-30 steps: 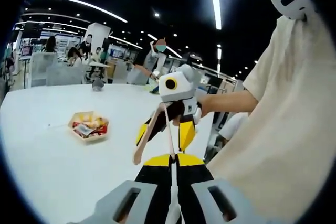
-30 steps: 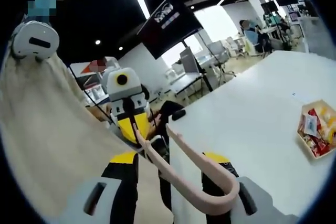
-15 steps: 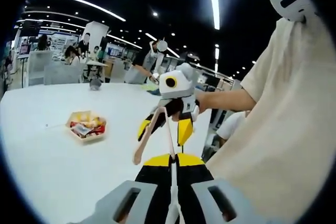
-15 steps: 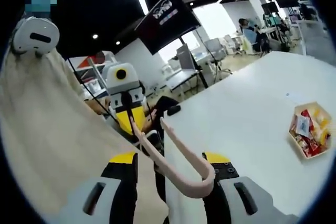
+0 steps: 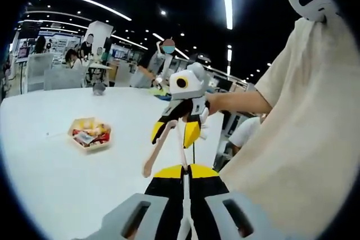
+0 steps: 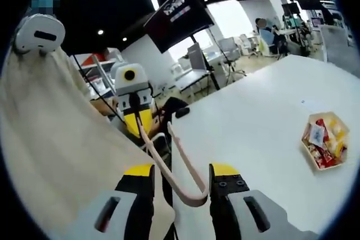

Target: Place the target food into the container with the food tongs after gripping and lifting it, then release it inside without dropping or visibly crushing the food.

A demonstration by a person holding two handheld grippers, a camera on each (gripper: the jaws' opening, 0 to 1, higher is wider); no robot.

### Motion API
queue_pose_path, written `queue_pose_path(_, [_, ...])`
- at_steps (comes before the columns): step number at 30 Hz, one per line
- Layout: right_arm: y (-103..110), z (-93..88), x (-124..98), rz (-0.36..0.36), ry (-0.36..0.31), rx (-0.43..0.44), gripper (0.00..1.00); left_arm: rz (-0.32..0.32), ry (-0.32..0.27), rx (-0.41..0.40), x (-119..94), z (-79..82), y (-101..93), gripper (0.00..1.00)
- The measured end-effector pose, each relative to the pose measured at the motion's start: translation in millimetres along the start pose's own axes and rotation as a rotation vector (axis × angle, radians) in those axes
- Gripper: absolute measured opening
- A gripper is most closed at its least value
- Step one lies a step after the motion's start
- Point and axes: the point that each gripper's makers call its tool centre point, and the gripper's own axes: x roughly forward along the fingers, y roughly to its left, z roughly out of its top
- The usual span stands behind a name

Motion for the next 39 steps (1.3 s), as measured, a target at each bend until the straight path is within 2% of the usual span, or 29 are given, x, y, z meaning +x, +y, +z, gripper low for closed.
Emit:
queue_pose_path(22, [-6.4, -3.8, -19.3, -0.041, 0.044, -0.033, 0.36, -0.001, 0.017, -0.016, -1.2, -9.8, 2.3, 0.00])
queue_pose_path(26, [-8.9, -6.4, -22.4, -0.045, 0.054, -0.037, 0.31, 0.004, 0.015, -0.022, -1.8, -10.0, 3.4, 0.00])
queue_pose_path(39, [-9.1, -11.8, -23.4, -0.041, 0.079, -0.049, 0.23, -0.006, 0.031, -0.022, -1.0, -13.5, 2.2, 0.00])
